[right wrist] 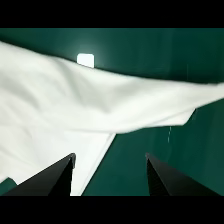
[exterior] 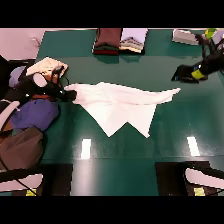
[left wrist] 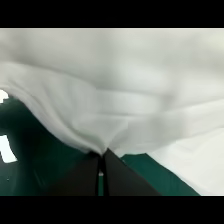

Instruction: Fold the shirts.

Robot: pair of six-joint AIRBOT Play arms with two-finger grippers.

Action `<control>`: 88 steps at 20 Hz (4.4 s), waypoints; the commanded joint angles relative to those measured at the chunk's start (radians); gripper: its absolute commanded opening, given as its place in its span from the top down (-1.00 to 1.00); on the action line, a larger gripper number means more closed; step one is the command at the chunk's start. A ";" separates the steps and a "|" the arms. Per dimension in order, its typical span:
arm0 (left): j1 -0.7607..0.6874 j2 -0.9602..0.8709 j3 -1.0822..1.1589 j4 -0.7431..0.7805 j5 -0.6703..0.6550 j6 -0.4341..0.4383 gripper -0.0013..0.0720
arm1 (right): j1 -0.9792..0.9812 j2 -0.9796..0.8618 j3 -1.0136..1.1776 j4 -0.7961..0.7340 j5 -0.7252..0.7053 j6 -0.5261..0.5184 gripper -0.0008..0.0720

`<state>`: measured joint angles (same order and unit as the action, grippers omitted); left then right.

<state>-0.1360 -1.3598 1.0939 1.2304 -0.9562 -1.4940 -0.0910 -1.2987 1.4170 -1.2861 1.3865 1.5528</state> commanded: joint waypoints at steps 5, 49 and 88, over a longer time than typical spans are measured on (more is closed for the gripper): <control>0.003 0.108 0.095 0.041 -0.089 0.018 0.90 | 0.069 0.142 -0.533 0.004 -0.018 0.040 -0.67; 0.003 0.392 0.743 0.151 -0.174 0.000 0.90 | -0.270 0.217 0.543 0.058 0.146 0.077 0.95; 0.137 -0.106 0.288 0.132 -0.299 -0.005 -0.31 | -0.131 -0.260 0.103 -0.032 -0.008 -0.009 -0.08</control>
<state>0.0013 -1.5452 1.3827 1.2419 -1.2045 -1.4139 -0.1997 -1.6115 1.5150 -1.2892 1.3079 1.5574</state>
